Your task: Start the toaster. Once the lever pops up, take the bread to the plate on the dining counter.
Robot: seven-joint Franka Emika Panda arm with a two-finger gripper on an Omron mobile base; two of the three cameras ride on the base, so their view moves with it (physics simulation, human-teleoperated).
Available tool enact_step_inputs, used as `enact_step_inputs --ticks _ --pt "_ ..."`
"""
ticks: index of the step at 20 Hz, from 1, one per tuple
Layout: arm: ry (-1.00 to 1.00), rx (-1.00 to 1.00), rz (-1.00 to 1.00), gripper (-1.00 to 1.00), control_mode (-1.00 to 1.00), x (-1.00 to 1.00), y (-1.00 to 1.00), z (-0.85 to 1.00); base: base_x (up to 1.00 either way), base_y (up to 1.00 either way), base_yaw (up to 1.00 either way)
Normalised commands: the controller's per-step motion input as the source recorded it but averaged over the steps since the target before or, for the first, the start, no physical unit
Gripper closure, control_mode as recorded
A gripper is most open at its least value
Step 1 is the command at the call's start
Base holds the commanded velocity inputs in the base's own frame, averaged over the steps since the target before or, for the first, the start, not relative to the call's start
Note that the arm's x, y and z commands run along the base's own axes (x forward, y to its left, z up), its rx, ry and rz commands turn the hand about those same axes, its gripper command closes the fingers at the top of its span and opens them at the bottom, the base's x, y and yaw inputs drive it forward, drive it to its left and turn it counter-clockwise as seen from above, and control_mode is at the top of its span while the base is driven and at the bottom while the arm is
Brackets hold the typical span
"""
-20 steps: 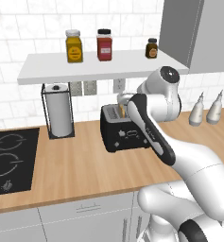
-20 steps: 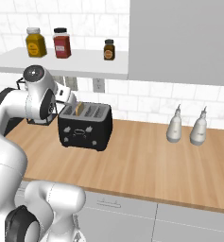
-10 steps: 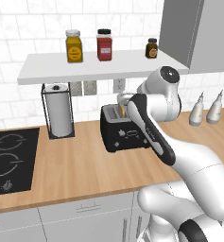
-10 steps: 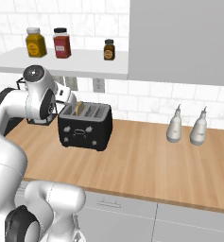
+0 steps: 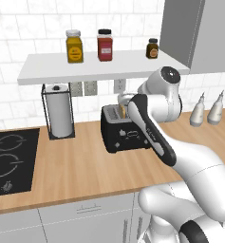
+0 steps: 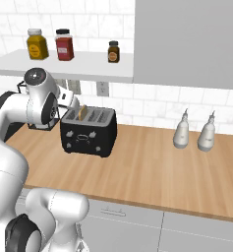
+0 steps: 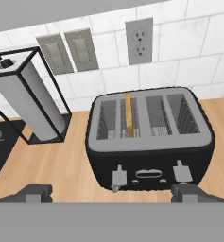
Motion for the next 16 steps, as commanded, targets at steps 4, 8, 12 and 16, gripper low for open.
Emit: enact_step_inputs --ticks 4,8,12,16 --pt "0.0 0.0 0.0 -1.0 -1.0 0.0 0.0 0.0 0.0 0.0 0.0" --pt "0.0 0.0 0.0 -1.0 -1.0 0.0 0.0 0.0 0.0 0.0 0.0" --pt "0.0 0.0 0.0 -1.0 -1.0 0.0 0.0 0.0 0.0 0.0 0.0" --pt "0.0 0.0 0.0 -1.0 -1.0 0.0 0.0 0.0 0.0 0.0 0.0"
